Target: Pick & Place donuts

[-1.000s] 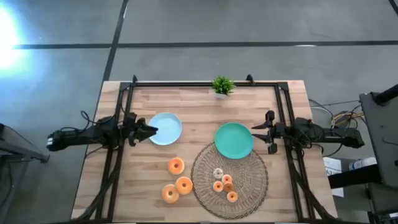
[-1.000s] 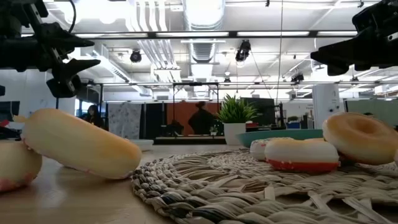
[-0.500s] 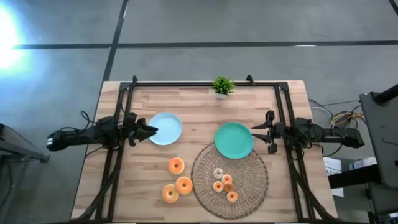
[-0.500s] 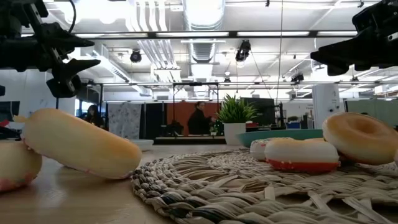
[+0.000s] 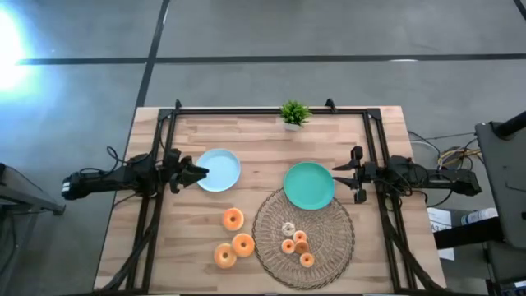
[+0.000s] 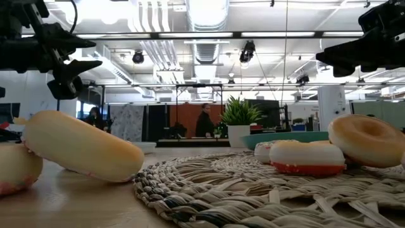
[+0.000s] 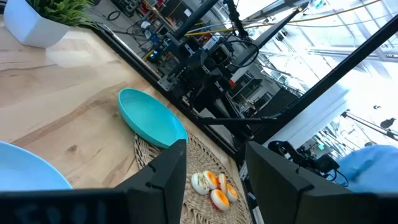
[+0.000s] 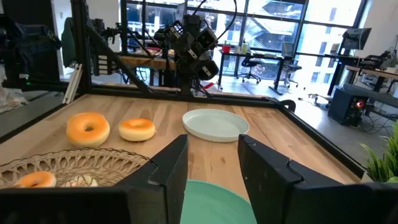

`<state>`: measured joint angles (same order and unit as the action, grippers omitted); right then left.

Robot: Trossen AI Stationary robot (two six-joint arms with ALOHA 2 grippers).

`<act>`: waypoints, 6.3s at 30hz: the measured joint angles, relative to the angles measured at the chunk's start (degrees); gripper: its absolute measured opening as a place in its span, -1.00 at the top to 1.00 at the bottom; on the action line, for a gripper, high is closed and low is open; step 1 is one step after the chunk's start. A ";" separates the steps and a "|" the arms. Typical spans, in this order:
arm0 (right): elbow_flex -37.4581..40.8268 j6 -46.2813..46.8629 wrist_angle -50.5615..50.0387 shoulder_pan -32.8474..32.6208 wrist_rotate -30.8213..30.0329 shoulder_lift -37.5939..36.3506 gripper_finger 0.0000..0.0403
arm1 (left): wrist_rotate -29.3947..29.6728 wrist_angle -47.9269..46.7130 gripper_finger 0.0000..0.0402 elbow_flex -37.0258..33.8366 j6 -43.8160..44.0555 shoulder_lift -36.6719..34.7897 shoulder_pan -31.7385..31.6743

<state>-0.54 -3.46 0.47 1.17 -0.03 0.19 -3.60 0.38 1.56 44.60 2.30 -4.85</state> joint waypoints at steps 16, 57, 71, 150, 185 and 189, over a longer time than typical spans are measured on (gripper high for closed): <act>0.00 73.24 1.88 -0.02 -8.71 1.05 0.37 | 0.00 0.00 0.30 0.00 -0.01 0.01 0.01; -49.78 47.35 -35.90 -17.54 3.84 73.77 0.03 | 0.00 -0.03 0.30 0.00 -0.01 0.01 0.00; -70.14 13.18 -45.77 -24.35 6.63 94.83 0.04 | 0.00 -0.02 0.30 0.00 -0.02 0.01 0.00; -87.98 39.15 -68.56 -26.93 -34.44 103.27 0.91 | 0.02 0.00 0.30 0.00 -0.02 0.29 -0.01; -89.12 19.12 -67.49 -25.43 -63.44 103.75 0.91 | 16.27 13.35 0.30 0.02 27.52 1.61 0.06; -89.09 19.39 -67.49 -24.64 -64.81 103.75 0.91 | 15.86 19.97 0.30 0.02 27.01 4.43 0.10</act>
<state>-89.62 15.92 -67.02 -23.47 -64.85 103.94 12.27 20.36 1.58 71.61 6.73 -4.75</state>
